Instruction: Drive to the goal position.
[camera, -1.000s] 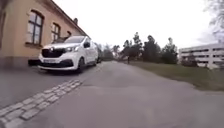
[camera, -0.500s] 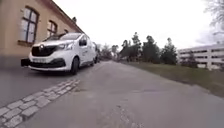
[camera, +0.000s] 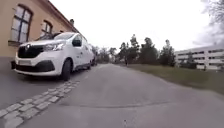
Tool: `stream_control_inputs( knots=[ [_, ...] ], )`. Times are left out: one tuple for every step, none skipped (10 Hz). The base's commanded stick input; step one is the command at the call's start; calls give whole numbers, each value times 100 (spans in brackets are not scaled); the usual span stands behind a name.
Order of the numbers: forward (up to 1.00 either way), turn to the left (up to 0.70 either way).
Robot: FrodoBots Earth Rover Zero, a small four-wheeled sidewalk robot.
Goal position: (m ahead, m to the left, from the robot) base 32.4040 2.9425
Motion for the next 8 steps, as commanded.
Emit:
stream_control_inputs(
  knots=[
    [100,0],
    [100,0],
    [100,13],
    [100,36],
    [100,40],
    [100,13],
    [100,0],
    [100,0]
  ],
)
